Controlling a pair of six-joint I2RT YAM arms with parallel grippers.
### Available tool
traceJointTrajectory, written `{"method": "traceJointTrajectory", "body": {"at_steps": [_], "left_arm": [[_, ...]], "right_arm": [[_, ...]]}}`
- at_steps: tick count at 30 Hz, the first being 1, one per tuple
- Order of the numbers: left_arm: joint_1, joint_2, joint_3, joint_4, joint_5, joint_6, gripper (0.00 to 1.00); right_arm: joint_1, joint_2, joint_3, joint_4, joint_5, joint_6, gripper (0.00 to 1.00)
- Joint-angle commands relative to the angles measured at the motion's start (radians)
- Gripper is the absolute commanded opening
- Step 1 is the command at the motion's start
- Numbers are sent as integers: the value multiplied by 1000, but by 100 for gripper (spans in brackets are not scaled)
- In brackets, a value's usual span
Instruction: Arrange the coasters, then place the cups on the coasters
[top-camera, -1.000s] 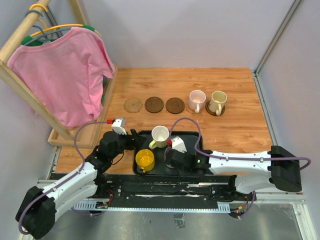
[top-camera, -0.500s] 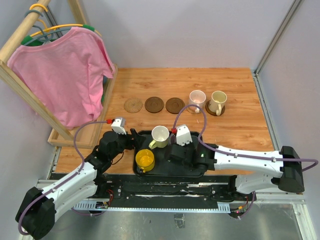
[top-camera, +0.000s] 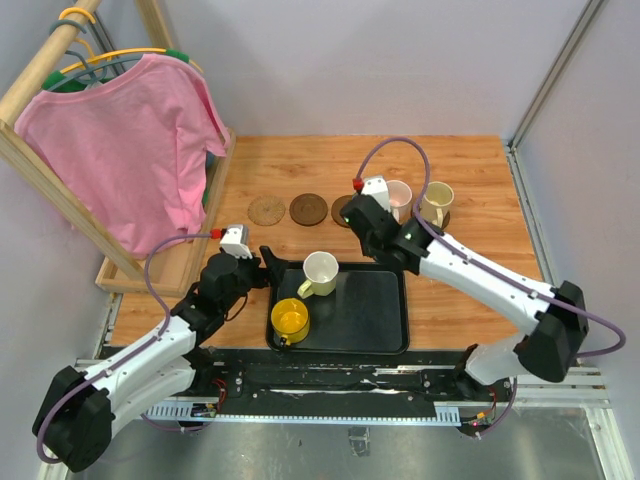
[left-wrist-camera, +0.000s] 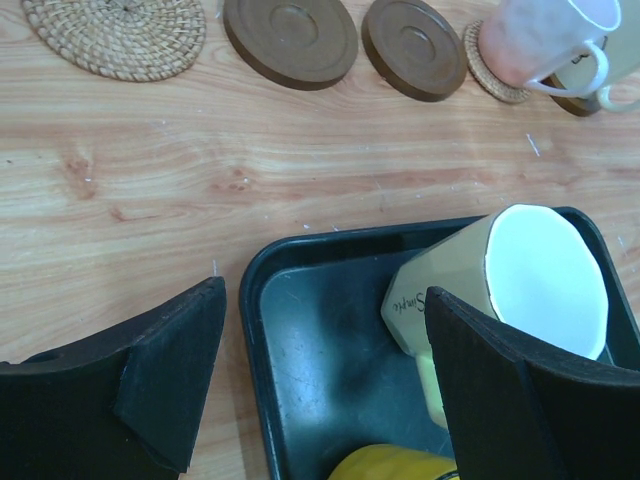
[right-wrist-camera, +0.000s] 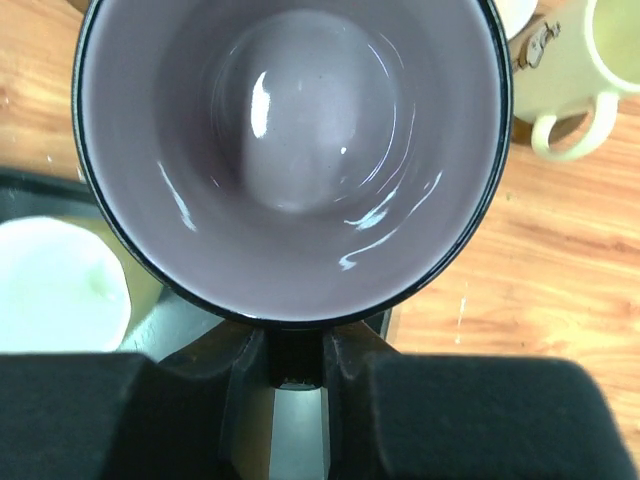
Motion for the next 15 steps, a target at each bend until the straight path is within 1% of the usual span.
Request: {"method": "traceJointTrajectory", "body": {"at_steps": [1, 4, 8, 15], "left_arm": [[-9, 28, 41, 29, -65, 27, 84], [-9, 52, 54, 26, -92, 34, 84], [-9, 73, 65, 22, -118, 43, 85], [-9, 100, 79, 3, -114, 64, 85]], "right_arm": [[-98, 108, 135, 109, -97, -116, 1], [-162, 215, 225, 110, -173, -130, 1], [-225, 344, 328, 96, -221, -129, 1], [-280, 485, 418, 90, -267, -99, 1]]}}
